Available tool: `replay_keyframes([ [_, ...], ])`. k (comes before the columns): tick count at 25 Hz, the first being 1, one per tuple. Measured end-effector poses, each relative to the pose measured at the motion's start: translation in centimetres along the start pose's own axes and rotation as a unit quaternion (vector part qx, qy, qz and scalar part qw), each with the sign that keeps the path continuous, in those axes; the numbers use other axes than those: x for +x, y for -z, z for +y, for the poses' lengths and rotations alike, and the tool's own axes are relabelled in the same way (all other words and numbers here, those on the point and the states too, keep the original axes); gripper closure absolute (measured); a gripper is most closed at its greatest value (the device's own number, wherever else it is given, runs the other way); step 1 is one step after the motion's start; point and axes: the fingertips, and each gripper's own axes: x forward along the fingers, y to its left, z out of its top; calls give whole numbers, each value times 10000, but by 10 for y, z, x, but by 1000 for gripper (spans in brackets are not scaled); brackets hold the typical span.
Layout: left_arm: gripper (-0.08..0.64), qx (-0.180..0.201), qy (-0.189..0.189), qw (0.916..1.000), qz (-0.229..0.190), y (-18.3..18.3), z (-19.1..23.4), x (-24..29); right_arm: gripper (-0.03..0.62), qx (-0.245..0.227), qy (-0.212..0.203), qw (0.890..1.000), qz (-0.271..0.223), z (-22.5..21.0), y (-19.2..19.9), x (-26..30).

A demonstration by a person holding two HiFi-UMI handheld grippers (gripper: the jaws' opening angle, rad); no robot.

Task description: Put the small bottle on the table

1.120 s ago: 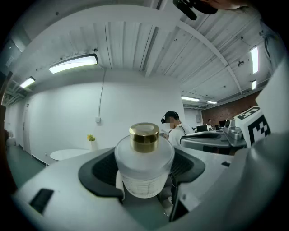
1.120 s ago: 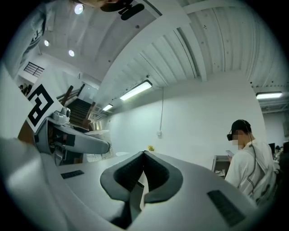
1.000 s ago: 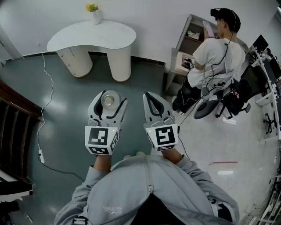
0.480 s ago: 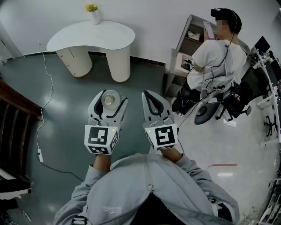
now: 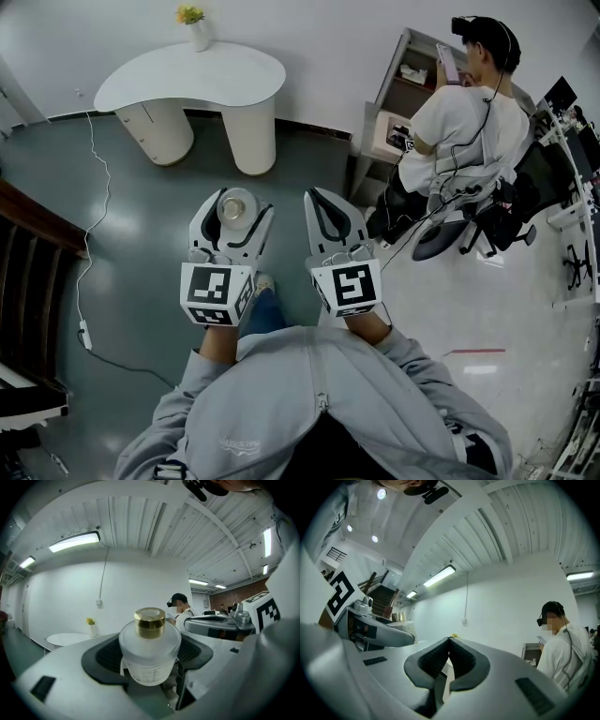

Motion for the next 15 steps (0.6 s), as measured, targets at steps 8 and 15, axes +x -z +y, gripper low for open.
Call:
replay_keyframes([
  [8, 229, -49, 136, 9999, -5, 4, 40, 47, 566, 2, 84, 9999, 77, -11, 16, 58],
  [15, 229, 0, 299, 9996, -10, -3, 85, 94, 566, 40, 276, 9995, 134, -25, 24, 120],
])
